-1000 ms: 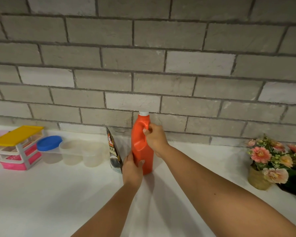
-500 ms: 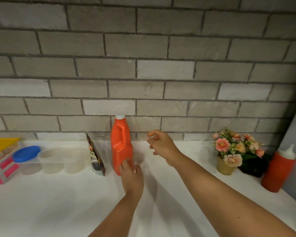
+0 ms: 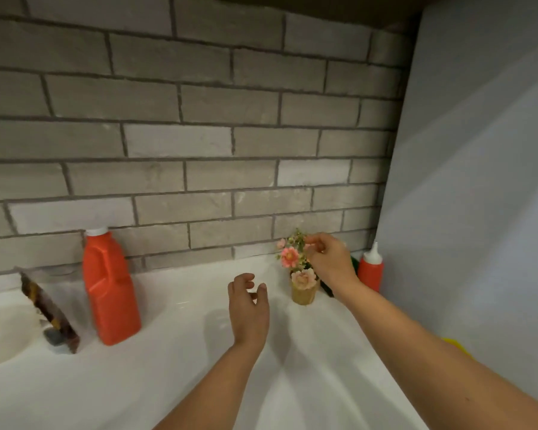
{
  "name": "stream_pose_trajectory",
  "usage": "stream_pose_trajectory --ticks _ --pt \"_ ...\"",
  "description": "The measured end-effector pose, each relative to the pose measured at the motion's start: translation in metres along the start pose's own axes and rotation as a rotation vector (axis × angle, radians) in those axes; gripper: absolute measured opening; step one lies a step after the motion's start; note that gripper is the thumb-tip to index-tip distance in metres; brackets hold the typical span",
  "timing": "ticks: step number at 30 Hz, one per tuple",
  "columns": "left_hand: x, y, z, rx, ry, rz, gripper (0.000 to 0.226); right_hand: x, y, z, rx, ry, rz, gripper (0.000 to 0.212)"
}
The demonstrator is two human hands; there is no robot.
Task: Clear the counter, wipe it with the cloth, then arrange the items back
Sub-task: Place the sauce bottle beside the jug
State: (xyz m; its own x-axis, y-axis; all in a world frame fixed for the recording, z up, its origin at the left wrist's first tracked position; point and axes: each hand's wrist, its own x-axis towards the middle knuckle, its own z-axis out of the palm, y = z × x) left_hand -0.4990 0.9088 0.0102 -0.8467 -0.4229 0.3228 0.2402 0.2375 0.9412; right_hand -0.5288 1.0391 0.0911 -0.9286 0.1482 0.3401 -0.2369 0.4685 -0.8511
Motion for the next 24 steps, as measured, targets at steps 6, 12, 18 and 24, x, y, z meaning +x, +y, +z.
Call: stream_pose_trajectory --ticks 6,12,18,24 --pt "-0.026 0.001 0.073 0.018 -0.353 -0.088 0.009 0.035 0.058 -0.07 -0.067 0.297 0.112 0.037" --pt "-0.038 -0.005 0.124 0.044 -0.559 -0.206 0.031 0.057 0.123 -0.092 -0.053 0.215 0.271 0.078" --pt "-0.03 -0.004 0.157 0.092 -0.618 -0.181 0.043 0.07 0.151 -0.094 -0.051 0.0 0.254 0.091" --pt "-0.024 -0.008 0.179 0.139 -0.691 -0.154 0.055 0.081 0.162 -0.087 -0.048 -0.025 0.216 0.055"
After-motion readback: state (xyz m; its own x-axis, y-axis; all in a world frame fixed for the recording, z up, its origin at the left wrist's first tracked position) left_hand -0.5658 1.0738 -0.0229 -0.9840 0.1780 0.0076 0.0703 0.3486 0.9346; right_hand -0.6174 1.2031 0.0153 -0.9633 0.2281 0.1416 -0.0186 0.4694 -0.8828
